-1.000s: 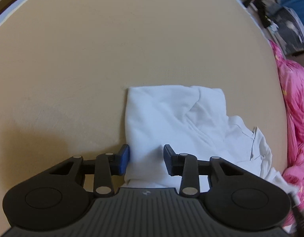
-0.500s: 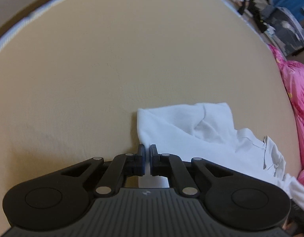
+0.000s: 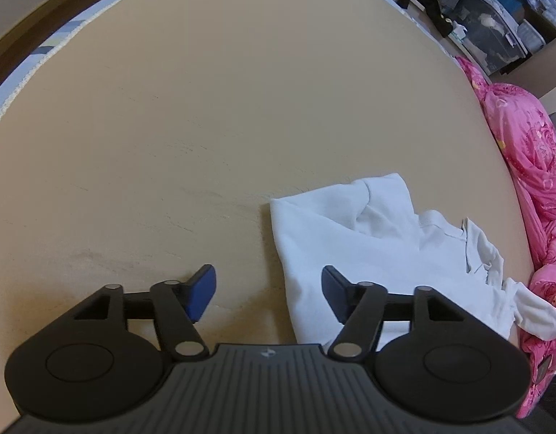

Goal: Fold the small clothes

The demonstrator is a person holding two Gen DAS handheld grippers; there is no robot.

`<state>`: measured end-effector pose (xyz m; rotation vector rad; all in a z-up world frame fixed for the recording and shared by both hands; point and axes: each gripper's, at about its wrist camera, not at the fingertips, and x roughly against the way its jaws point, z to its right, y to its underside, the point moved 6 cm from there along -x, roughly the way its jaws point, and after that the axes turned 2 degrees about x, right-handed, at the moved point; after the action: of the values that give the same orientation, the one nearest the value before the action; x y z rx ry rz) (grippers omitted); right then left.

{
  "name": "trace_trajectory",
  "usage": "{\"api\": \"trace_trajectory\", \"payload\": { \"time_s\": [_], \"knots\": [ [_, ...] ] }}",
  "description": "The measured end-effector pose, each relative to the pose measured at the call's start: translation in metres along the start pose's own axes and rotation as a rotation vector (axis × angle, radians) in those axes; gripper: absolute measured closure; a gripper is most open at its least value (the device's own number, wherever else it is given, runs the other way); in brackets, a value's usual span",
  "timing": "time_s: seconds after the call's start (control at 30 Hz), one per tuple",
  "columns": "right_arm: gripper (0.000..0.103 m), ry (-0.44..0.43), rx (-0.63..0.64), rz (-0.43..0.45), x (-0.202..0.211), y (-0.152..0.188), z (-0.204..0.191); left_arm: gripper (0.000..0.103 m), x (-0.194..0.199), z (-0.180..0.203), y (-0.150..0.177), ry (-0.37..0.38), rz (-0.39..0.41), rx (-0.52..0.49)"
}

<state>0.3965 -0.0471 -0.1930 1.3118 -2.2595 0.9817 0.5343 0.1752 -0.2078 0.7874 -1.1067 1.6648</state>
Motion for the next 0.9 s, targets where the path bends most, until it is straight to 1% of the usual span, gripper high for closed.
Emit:
{"api": "trace_trajectory", "payload": {
  "time_s": [0.07, 0.13, 0.17, 0.2, 0.23, 0.3, 0.37, 0.4, 0.47, 0.5, 0.53, 0.57, 0.6, 0.63, 0.67, 0.73, 0.77, 0.8, 0.83, 0.87, 0.9],
  "knots": [
    [0.054, 0.01, -0.184, 0.042, -0.016, -0.007, 0.007, 0.032, -0.005, 0.003, -0.002, -0.003, -0.015, -0.015],
    [0.055, 0.008, -0.356, 0.078, -0.022, -0.008, 0.01, 0.033, -0.014, 0.009, -0.004, -0.013, -0.035, -0.028],
    [0.071, 0.001, -0.42, 0.09, -0.025, -0.008, 0.013, 0.037, -0.021, 0.012, -0.004, -0.025, -0.045, -0.031],
    [0.099, -0.004, -0.447, 0.093, -0.028, -0.006, 0.013, 0.081, -0.027, 0.015, -0.004, -0.039, -0.048, -0.035],
    [0.103, 0.018, -0.432, 0.087, -0.03, -0.004, 0.012, 0.099, -0.034, 0.018, -0.004, -0.066, -0.052, -0.035],
    [0.103, 0.056, -0.349, 0.063, -0.033, 0.004, 0.007, 0.1, -0.038, 0.024, -0.003, -0.093, -0.024, -0.036],
    [0.103, 0.074, -0.268, 0.044, -0.033, 0.018, 0.002, 0.1, -0.036, 0.026, -0.004, -0.096, 0.001, -0.042],
    [0.103, 0.08, -0.245, 0.02, -0.032, 0.028, 0.003, 0.1, -0.034, 0.024, -0.006, -0.092, 0.005, -0.032],
    [0.103, 0.085, -0.257, -0.023, -0.032, 0.047, 0.009, 0.1, -0.032, 0.018, -0.009, -0.077, -0.001, -0.004],
    [0.102, 0.06, -0.285, -0.015, -0.027, 0.049, 0.011, 0.1, -0.031, 0.017, -0.01, -0.069, -0.008, 0.001],
    [0.099, 0.041, -0.312, -0.007, -0.023, 0.048, 0.013, 0.1, -0.031, 0.017, -0.009, -0.063, -0.014, -0.006],
    [0.094, 0.024, -0.369, 0.004, -0.02, 0.044, 0.016, 0.1, -0.03, 0.018, -0.009, -0.067, -0.011, -0.02],
    [0.084, 0.006, -0.429, 0.018, -0.017, 0.038, 0.019, 0.1, -0.03, 0.019, -0.007, -0.073, -0.008, -0.035],
    [0.056, -0.009, -0.459, 0.029, -0.019, 0.03, 0.023, 0.1, -0.03, 0.02, -0.006, -0.078, -0.008, -0.043],
    [0.04, -0.014, -0.476, 0.043, -0.02, 0.024, 0.024, 0.1, -0.03, 0.021, -0.005, -0.083, -0.005, -0.045],
    [0.04, -0.001, -0.506, 0.063, -0.025, 0.014, 0.027, 0.1, -0.031, 0.021, -0.004, -0.087, -0.001, -0.046],
    [0.042, 0.015, -0.527, 0.067, -0.03, 0.011, 0.03, 0.1, -0.031, 0.021, -0.004, -0.088, -0.001, -0.046],
    [0.059, 0.036, -0.567, 0.084, -0.034, 0.009, 0.036, 0.1, -0.031, 0.021, -0.003, -0.091, -0.002, -0.049],
    [0.08, 0.052, -0.597, 0.083, -0.039, 0.01, 0.039, 0.1, -0.031, 0.021, -0.003, -0.096, -0.001, -0.048],
    [0.099, 0.055, -0.603, 0.063, -0.042, 0.012, 0.041, 0.1, -0.032, 0.022, -0.004, -0.102, 0.002, -0.045],
    [0.099, 0.059, -0.58, 0.056, -0.045, 0.014, 0.039, 0.1, -0.031, 0.022, -0.005, -0.107, 0.006, -0.041]
  ]
}}
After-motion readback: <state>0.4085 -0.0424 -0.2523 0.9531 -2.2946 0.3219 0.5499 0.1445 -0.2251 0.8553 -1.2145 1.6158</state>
